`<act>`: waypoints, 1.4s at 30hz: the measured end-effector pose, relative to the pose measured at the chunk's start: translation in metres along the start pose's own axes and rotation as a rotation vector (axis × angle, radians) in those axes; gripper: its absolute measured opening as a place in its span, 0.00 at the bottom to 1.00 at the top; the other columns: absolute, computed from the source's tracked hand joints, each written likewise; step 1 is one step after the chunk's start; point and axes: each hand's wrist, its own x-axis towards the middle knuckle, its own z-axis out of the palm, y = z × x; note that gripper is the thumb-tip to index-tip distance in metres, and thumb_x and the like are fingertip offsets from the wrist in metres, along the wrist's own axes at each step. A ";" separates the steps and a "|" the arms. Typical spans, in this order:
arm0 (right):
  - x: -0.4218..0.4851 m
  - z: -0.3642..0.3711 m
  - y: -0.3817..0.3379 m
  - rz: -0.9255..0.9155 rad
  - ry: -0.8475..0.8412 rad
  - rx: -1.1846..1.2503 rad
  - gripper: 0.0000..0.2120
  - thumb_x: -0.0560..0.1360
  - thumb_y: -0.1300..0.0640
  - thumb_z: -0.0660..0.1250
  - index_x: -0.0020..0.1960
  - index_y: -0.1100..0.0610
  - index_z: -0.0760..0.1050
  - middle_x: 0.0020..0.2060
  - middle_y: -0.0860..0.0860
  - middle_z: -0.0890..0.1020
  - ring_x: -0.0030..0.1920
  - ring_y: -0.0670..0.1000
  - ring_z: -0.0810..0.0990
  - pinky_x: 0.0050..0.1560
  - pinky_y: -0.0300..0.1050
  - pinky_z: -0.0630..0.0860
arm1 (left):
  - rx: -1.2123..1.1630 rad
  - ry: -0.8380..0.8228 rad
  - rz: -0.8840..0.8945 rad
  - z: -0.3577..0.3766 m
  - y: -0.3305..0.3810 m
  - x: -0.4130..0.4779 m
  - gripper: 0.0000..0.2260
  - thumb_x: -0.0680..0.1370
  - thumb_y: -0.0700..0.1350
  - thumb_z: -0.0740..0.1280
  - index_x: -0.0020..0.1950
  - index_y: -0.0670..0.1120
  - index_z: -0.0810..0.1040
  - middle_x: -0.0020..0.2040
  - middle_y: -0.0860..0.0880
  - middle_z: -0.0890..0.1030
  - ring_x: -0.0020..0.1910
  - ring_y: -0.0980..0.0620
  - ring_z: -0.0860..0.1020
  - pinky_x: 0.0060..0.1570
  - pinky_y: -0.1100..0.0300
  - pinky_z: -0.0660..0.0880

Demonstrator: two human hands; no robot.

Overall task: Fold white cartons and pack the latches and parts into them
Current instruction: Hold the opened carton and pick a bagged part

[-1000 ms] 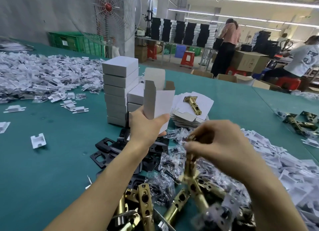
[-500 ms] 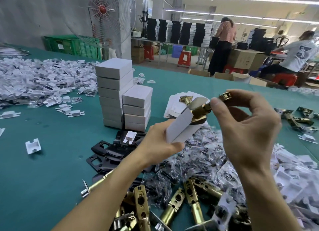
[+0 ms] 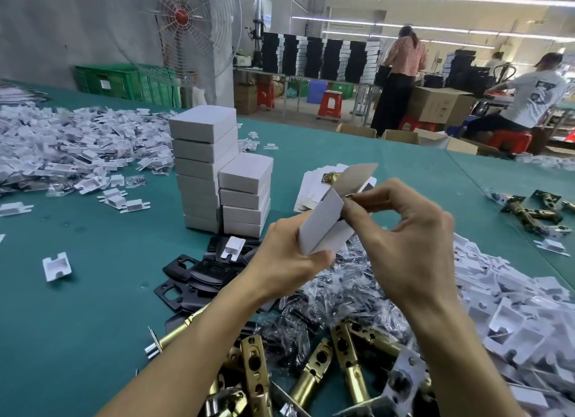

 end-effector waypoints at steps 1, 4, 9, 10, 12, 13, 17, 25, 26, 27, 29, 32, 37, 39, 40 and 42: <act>0.000 0.001 0.001 -0.001 -0.035 -0.040 0.01 0.74 0.50 0.72 0.43 0.44 0.82 0.38 0.34 0.80 0.47 0.46 0.78 0.41 0.34 0.71 | -0.014 0.005 -0.006 0.000 0.000 0.000 0.10 0.70 0.43 0.71 0.45 0.57 0.79 0.37 0.49 0.77 0.34 0.50 0.76 0.30 0.45 0.75; 0.001 0.001 0.005 0.016 -0.151 -0.183 0.12 0.75 0.43 0.64 0.49 0.45 0.84 0.48 0.41 0.79 0.55 0.49 0.71 0.54 0.45 0.70 | -0.094 0.021 -0.039 0.000 0.003 -0.001 0.10 0.70 0.41 0.72 0.45 0.56 0.81 0.38 0.53 0.78 0.35 0.51 0.77 0.33 0.46 0.78; 0.005 -0.014 0.009 0.085 0.043 -0.019 0.06 0.79 0.55 0.66 0.49 0.45 0.79 0.44 0.42 0.80 0.45 0.40 0.78 0.44 0.27 0.71 | -0.302 0.117 -0.041 -0.009 0.009 0.000 0.13 0.70 0.36 0.77 0.50 0.48 0.80 0.45 0.43 0.82 0.37 0.47 0.84 0.31 0.60 0.80; 0.005 -0.020 0.013 0.133 0.034 -0.021 0.07 0.79 0.56 0.66 0.48 0.46 0.80 0.42 0.40 0.81 0.43 0.38 0.79 0.41 0.26 0.71 | -0.353 0.160 -0.039 -0.012 0.011 0.000 0.14 0.69 0.37 0.79 0.50 0.47 0.80 0.44 0.44 0.84 0.39 0.45 0.84 0.32 0.56 0.82; 0.004 -0.031 0.026 0.260 -0.103 -0.145 0.07 0.79 0.57 0.66 0.48 0.48 0.82 0.37 0.37 0.81 0.39 0.36 0.78 0.38 0.26 0.70 | -0.425 0.247 -0.027 -0.014 0.015 0.001 0.15 0.66 0.42 0.79 0.51 0.46 0.81 0.44 0.47 0.85 0.41 0.42 0.85 0.35 0.49 0.83; 0.002 -0.036 0.034 0.327 -0.203 -0.258 0.07 0.79 0.58 0.66 0.49 0.50 0.83 0.38 0.39 0.82 0.38 0.36 0.78 0.40 0.28 0.72 | -0.459 0.287 -0.018 -0.015 0.016 0.001 0.15 0.66 0.43 0.79 0.51 0.45 0.82 0.45 0.47 0.85 0.43 0.41 0.85 0.35 0.48 0.83; 0.004 -0.064 0.065 0.529 -0.308 -0.672 0.15 0.76 0.64 0.62 0.57 0.53 0.82 0.54 0.55 0.84 0.52 0.57 0.80 0.55 0.51 0.77 | -0.527 0.369 0.031 -0.015 0.020 0.003 0.14 0.66 0.42 0.80 0.49 0.45 0.84 0.48 0.45 0.86 0.45 0.41 0.85 0.34 0.49 0.83; 0.003 -0.090 0.095 0.734 -0.639 -0.956 0.14 0.71 0.60 0.70 0.56 0.51 0.82 0.52 0.55 0.84 0.48 0.55 0.80 0.52 0.48 0.79 | -0.546 0.369 0.040 -0.014 0.023 0.002 0.12 0.66 0.43 0.78 0.48 0.45 0.84 0.46 0.47 0.86 0.43 0.43 0.85 0.33 0.49 0.83; 0.001 -0.087 0.096 0.722 -0.630 -0.945 0.14 0.71 0.63 0.70 0.54 0.53 0.83 0.49 0.55 0.85 0.45 0.55 0.80 0.49 0.47 0.80 | -0.542 0.372 0.026 -0.014 0.023 0.003 0.14 0.65 0.43 0.78 0.49 0.43 0.83 0.46 0.47 0.86 0.42 0.43 0.85 0.33 0.51 0.82; 0.000 -0.084 0.097 0.709 -0.610 -0.937 0.14 0.71 0.65 0.68 0.53 0.54 0.83 0.47 0.55 0.85 0.43 0.54 0.80 0.47 0.46 0.80 | -0.542 0.372 0.015 -0.013 0.022 0.003 0.15 0.65 0.43 0.79 0.49 0.42 0.83 0.45 0.46 0.86 0.42 0.42 0.85 0.33 0.52 0.82; 0.000 -0.080 0.096 0.690 -0.570 -0.906 0.12 0.71 0.67 0.67 0.51 0.57 0.84 0.45 0.56 0.85 0.41 0.54 0.80 0.47 0.46 0.80 | -0.548 0.364 0.005 -0.012 0.020 0.004 0.15 0.66 0.42 0.79 0.50 0.41 0.83 0.46 0.44 0.86 0.41 0.40 0.85 0.33 0.53 0.82; 0.002 -0.079 0.095 0.677 -0.574 -0.890 0.08 0.70 0.64 0.72 0.49 0.60 0.84 0.42 0.56 0.86 0.38 0.53 0.80 0.44 0.46 0.79 | -0.559 0.348 0.000 -0.011 0.017 0.004 0.15 0.66 0.42 0.79 0.50 0.41 0.84 0.46 0.44 0.86 0.41 0.40 0.85 0.34 0.52 0.82; -0.001 -0.092 0.090 0.695 -0.631 -0.906 0.16 0.68 0.61 0.75 0.54 0.50 0.80 0.45 0.51 0.79 0.40 0.49 0.78 0.43 0.44 0.78 | -0.571 0.357 -0.014 -0.011 0.014 0.005 0.16 0.66 0.41 0.81 0.52 0.40 0.83 0.47 0.42 0.86 0.42 0.38 0.85 0.34 0.52 0.82; -0.005 -0.093 0.090 0.719 -0.618 -0.894 0.16 0.69 0.64 0.73 0.53 0.49 0.80 0.47 0.52 0.79 0.38 0.47 0.78 0.42 0.44 0.78 | -0.585 0.365 -0.021 -0.012 0.013 0.005 0.17 0.66 0.41 0.80 0.52 0.39 0.83 0.48 0.42 0.86 0.43 0.37 0.84 0.35 0.51 0.82; -0.007 -0.093 0.090 0.713 -0.602 -0.901 0.16 0.69 0.65 0.72 0.52 0.49 0.80 0.47 0.53 0.80 0.37 0.45 0.77 0.42 0.44 0.78 | -0.594 0.368 -0.023 -0.011 0.013 0.005 0.18 0.66 0.42 0.80 0.52 0.39 0.83 0.48 0.42 0.86 0.44 0.37 0.84 0.36 0.50 0.82; -0.010 -0.091 0.089 0.684 -0.549 -0.898 0.16 0.69 0.68 0.70 0.48 0.48 0.81 0.43 0.51 0.80 0.35 0.43 0.75 0.42 0.45 0.78 | -0.604 0.373 -0.026 -0.011 0.013 0.005 0.19 0.65 0.42 0.81 0.53 0.39 0.82 0.48 0.42 0.86 0.46 0.36 0.84 0.37 0.49 0.82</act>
